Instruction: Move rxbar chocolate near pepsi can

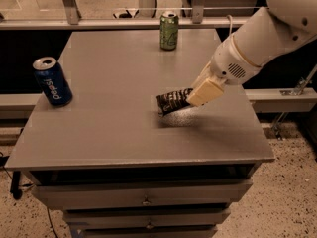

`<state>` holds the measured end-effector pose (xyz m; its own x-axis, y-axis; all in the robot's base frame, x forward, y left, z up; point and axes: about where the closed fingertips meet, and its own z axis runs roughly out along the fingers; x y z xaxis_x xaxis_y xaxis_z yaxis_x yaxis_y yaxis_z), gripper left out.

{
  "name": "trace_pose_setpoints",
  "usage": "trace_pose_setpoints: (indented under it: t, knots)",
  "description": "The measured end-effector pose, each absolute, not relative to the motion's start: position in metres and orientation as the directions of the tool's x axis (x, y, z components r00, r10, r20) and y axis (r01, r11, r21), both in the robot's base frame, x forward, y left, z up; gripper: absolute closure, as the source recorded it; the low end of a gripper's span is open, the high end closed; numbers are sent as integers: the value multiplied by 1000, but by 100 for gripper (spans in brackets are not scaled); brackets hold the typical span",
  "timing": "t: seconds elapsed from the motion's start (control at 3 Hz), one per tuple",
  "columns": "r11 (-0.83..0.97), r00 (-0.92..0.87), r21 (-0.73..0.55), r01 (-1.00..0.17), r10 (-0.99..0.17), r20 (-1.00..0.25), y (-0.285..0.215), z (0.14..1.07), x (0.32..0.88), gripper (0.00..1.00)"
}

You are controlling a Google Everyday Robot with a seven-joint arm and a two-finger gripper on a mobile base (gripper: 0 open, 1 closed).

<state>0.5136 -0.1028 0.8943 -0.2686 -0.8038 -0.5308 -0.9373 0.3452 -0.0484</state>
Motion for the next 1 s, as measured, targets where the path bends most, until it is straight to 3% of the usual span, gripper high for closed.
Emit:
trace_pose_setpoints:
  t: [0.67,1.0]
  knots:
    - [338,-252,-51,-940,-785,-565,-95,899,516,100]
    - [302,-198,-52,-952,-735,-649,-52,908,538,100]
